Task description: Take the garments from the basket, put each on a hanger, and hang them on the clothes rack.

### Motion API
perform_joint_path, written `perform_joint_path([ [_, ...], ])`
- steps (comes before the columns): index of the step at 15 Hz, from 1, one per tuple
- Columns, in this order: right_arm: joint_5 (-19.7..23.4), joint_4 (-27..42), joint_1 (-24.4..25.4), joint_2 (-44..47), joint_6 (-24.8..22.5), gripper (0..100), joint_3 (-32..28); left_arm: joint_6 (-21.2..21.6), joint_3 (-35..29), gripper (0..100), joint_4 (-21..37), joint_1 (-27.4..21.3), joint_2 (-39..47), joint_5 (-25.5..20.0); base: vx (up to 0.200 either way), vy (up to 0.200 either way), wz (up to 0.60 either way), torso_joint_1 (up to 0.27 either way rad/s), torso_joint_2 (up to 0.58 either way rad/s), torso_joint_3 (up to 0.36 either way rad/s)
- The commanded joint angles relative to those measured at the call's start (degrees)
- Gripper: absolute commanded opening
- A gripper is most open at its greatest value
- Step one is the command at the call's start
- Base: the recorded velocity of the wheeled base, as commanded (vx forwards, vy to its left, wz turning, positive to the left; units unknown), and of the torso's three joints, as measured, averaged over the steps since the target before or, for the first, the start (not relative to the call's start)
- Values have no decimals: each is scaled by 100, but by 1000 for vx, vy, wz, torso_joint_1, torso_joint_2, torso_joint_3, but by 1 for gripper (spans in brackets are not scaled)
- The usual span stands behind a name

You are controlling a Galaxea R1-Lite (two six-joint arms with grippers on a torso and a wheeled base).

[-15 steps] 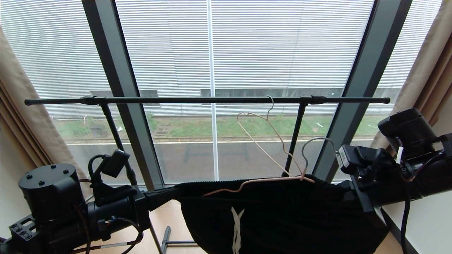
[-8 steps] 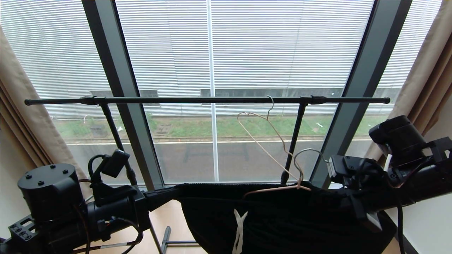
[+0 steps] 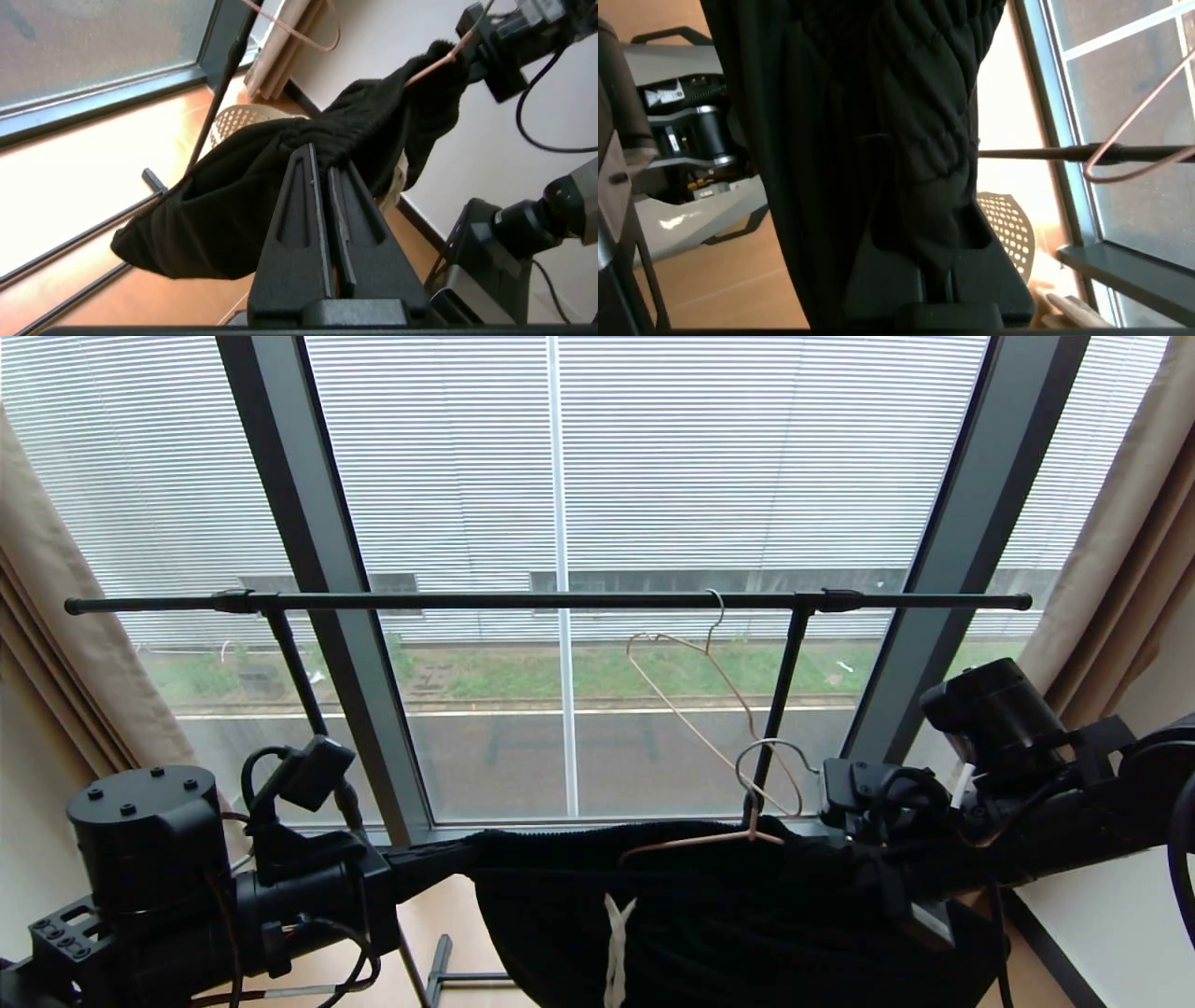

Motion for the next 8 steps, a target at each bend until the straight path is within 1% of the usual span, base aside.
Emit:
perform_joint_path([
  [1,21,-120,79,88,105,0,65,227,-594,0,1353,-229,-621,461,0,0,0,0,0,0],
  [3,21,-445,105,96,132,0,179,420,-1350,0,3085,-633,-1095,1323,0,0,0,0,0,0],
  [4,21,-612,123,96,308,0,188,464,-1579,0,3656,-844,-1271,1569,0,0,0,0,0,0],
  [5,21,-718,193,96,580,0,197,587,-1781,0,3972,-967,-1359,1709,0,0,0,0,0,0],
  [6,12,-814,325,79,844,0,250,825,-1974,0,4245,-1055,-1403,1894,0,0,0,0,0,0],
  [7,12,-981,395,61,1090,0,337,948,-2150,0,4579,-1284,-1429,2105,0,0,0,0,0,0],
  [8,12,-1069,430,61,1178,0,417,948,-2211,0,4711,-1424,-1429,2219,0,0,0,0,0,0],
])
